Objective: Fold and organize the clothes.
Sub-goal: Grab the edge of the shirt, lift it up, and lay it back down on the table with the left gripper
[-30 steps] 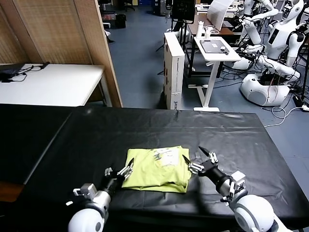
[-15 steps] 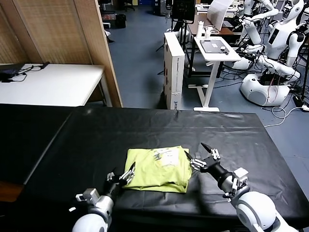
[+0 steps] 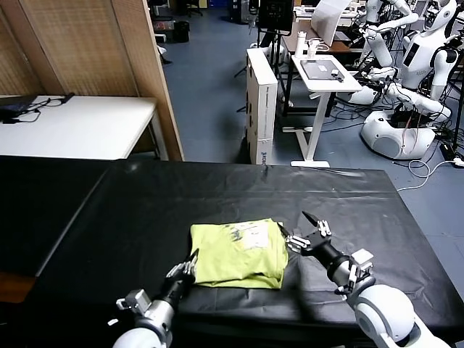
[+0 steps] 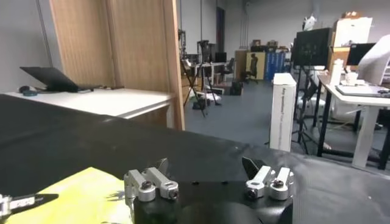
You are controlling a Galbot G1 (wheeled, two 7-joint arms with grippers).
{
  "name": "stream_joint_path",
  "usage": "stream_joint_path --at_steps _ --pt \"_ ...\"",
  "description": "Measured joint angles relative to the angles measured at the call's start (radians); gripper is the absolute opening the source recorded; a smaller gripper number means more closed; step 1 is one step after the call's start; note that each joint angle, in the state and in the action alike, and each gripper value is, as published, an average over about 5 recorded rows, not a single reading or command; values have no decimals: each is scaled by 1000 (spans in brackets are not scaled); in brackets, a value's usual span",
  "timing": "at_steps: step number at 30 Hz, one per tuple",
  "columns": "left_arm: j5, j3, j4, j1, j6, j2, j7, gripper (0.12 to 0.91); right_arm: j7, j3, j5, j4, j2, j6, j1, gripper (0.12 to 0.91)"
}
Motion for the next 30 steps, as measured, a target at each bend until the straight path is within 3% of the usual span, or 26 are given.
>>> stream_joint_path --at_steps 5,8,12,15,18,20,26,30 --pt "-68 -175 4 36 -18 167 5 179 3 -5 1 -8 12 0 5 907" --pt "-120 -282 -6 45 -1 257 -1 179 4 -7 2 -10 19 0 7 907" --pt "-198 -384 -48 28 57 332 -45 179 6 -7 -1 -9 29 0 -1 907" --pt "-219 -395 -100 10 88 338 -88 179 7 -2 -6 -3 31 -1 -11 907" --pt "-212 -330 -157 1 106 302 -130 179 8 8 -11 6 32 -1 -24 907" --pt "-185 -243 -180 -3 104 257 -139 179 9 16 -14 13 31 -2 -34 907" --pt "-27 83 -129 -33 56 75 -121 179 11 41 -16 31 20 -5 -57 907" --pt "60 241 -39 -67 43 -26 -122 179 13 39 -16 28 17 -8 -53 907"
